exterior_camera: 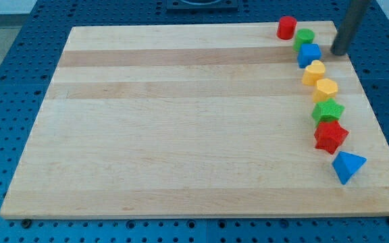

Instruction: Place the blue cube diagonally bottom left to the green circle

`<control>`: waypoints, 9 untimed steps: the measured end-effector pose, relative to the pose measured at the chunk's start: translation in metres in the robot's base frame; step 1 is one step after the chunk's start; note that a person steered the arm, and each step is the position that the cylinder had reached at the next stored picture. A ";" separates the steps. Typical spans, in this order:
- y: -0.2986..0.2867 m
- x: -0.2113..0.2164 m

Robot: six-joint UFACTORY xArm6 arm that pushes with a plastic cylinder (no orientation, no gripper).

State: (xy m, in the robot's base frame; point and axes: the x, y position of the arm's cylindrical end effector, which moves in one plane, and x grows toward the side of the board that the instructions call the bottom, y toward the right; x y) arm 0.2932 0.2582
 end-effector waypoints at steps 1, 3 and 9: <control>-0.024 0.010; -0.082 0.016; -0.132 0.073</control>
